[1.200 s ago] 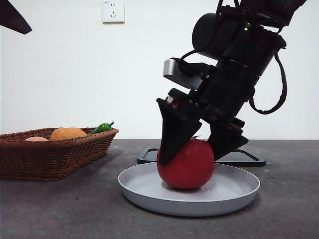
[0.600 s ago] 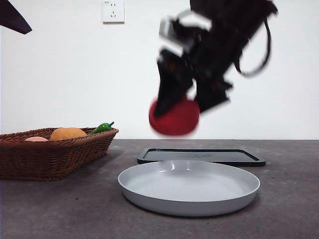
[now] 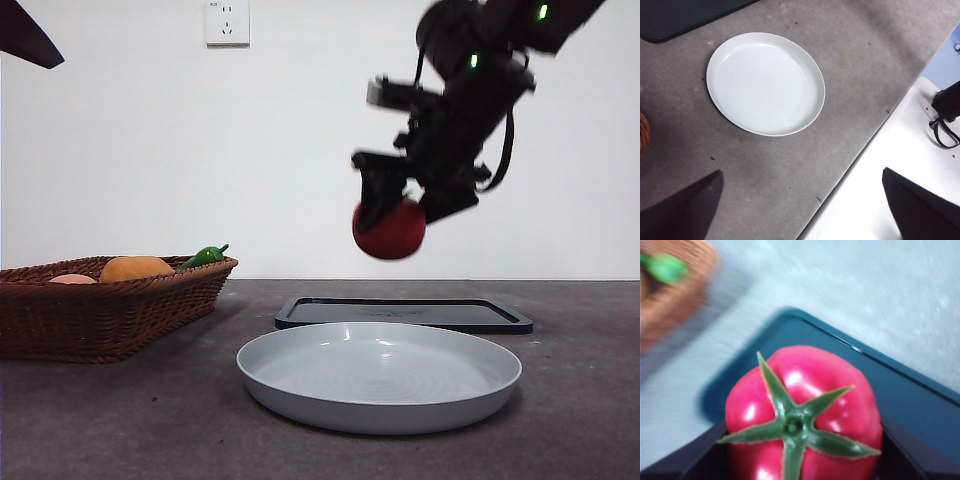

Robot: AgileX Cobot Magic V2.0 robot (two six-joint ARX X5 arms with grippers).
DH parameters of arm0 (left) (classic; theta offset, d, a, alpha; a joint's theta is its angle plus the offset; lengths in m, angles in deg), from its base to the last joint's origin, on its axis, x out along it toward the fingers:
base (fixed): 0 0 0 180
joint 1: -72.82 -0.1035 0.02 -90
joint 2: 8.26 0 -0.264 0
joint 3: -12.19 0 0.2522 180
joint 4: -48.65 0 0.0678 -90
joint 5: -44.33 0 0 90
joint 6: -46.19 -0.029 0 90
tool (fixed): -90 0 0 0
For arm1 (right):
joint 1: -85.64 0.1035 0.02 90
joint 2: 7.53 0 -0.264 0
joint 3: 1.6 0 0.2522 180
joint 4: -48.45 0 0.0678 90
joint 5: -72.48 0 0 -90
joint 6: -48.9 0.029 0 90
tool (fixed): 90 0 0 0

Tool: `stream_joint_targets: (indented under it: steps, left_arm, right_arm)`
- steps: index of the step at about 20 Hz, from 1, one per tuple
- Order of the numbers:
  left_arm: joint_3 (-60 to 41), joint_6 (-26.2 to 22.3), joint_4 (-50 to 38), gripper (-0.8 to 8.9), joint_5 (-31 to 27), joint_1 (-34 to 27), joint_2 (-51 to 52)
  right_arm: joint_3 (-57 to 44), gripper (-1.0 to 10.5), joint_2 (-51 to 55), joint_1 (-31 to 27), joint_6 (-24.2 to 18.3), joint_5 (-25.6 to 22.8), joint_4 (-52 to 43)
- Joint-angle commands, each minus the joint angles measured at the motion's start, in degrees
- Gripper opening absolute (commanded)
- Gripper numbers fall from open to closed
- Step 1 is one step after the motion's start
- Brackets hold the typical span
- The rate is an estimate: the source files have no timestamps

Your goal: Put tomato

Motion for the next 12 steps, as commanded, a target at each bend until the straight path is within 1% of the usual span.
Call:
stream_joint_targets:
  steps: [1,6,12]
  left_arm:
    - [1.25,0.13,-0.39,4.96,0.24,0.17,-0.31]
    - [1.25,0.15,-0.37,4.96,0.24,0.17,-0.31]
    - [1.25,0.15,-0.39,4.96,0.24,0.17,-0.31]
  right_arm:
    - [3.87,1.3,-4.68,-0.96,0.20,-0.15,-0.87]
    - [8.59,1.3,-12.44,-2.38,0.81,0.22,-0.81]
    - [9.09,1.3,-15.15,-2.58,0.76,0.26,-0.52]
